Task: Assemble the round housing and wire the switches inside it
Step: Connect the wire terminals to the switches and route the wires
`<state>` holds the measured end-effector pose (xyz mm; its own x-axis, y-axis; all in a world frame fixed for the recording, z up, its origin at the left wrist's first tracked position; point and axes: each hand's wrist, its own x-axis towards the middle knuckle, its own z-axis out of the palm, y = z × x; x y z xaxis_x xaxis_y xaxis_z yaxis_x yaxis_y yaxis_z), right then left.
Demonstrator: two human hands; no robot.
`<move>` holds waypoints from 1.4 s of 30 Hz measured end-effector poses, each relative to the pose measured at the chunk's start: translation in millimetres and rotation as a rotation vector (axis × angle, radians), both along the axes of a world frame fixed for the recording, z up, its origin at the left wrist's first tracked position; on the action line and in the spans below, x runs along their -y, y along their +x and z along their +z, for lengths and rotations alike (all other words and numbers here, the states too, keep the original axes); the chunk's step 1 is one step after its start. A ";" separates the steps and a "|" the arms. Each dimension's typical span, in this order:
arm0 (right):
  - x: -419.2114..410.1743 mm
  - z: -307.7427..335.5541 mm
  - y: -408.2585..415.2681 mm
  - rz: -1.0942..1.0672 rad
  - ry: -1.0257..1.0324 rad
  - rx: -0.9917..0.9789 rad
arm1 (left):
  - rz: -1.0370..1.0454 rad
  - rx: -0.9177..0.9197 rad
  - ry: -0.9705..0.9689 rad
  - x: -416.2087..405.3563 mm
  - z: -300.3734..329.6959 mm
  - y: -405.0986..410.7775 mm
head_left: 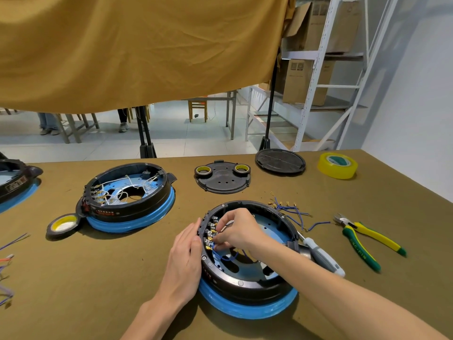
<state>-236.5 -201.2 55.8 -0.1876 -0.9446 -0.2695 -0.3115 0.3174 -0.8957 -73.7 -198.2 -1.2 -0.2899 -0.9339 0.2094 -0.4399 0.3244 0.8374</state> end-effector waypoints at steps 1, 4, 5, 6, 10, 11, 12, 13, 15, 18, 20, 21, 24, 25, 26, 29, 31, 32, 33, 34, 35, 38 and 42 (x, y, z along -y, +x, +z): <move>0.5 -0.1 -0.7 -0.005 0.007 0.019 | -0.003 0.003 -0.002 0.0 0.3 0.1; 0.4 0.9 -1.6 -0.012 0.031 0.095 | -0.002 0.007 -0.006 0.1 0.2 0.1; 0.1 0.5 -1.4 -0.015 0.032 0.093 | -0.002 0.004 -0.005 0.3 0.2 -0.2; -0.3 0.3 -1.5 -0.017 0.031 0.087 | 0.000 -0.001 -0.005 0.2 0.3 -0.9; 0.8 0.9 -0.6 -0.026 0.022 0.075 | 0.012 -0.001 -0.021 -0.4 -1.1 -2.1; 1.1 0.8 -0.2 -0.025 0.021 0.062 | 0.014 0.000 -0.024 -0.1 -1.9 -1.6; 1.3 0.4 -0.2 -0.021 0.018 0.053 | 0.012 0.003 -0.030 0.7 -2.6 -0.6; 0.9 -0.4 -0.1 -0.012 0.015 0.050 | 0.006 0.007 -0.035 1.7 -3.2 0.8; -0.8 0.5 -2.6 0.032 0.019 0.048 | -0.009 0.010 -0.027 4.5 -3.3 3.0; -2.6 6.4 -14.1 0.074 0.015 0.002 | -0.023 -0.001 -0.009 7.6 -4.2 4.1; -1.2 9.0 -20.3 0.068 -0.014 -0.073 | -0.018 -0.009 -0.018 8.9 -6.1 4.2; -0.9 9.4 -21.6 0.059 -0.027 -0.099 | -0.017 -0.011 -0.025 9.4 -7.5 4.2; 0.0 10.2 -20.2 0.031 -0.016 -0.064 | -0.024 -0.007 -0.053 11.3 -10.1 2.4; 0.8 10.0 -18.1 0.030 0.001 -0.025 | -0.029 -0.005 -0.058 11.7 -10.4 2.0; 1.6 9.2 -15.5 0.028 0.015 0.000 | -0.035 -0.005 -0.059 11.9 -10.8 1.9; 4.0 4.9 -9.7 -0.007 0.005 -0.015 | -0.050 -0.016 -0.065 11.7 -10.6 3.2; 5.6 2.1 -7.9 -0.039 -0.001 -0.002 | -0.050 -0.015 -0.068 11.6 -9.2 4.0; 6.3 1.2 -7.6 -0.055 -0.003 0.007 | -0.050 -0.016 -0.069 11.8 -8.8 4.0; 7.2 0.6 -7.6 -0.068 -0.009 0.011 | -0.051 -0.014 -0.072 11.9 -8.5 4.1; 8.0 -0.2 -7.8 -0.079 -0.014 0.019 | -0.053 -0.011 -0.077 12.0 -8.4 3.8; 9.0 -1.2 -7.9 -0.087 -0.013 0.035 | -0.056 -0.005 -0.081 12.3 -8.6 3.2; 10.0 -3.3 -6.9 -0.111 0.007 0.068 | -0.045 0.003 -0.066 13.4 -11.0 1.5; 11.3 -2.4 -6.8 -0.102 0.010 0.060 | -0.041 0.001 -0.059 12.9 -10.5 2.5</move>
<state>-243.3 -212.5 53.4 -0.2656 -0.9186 -0.2925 -0.2231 0.3537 -0.9083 -71.2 -211.1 -11.7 -0.3278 -0.9074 0.2630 -0.4260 0.3904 0.8161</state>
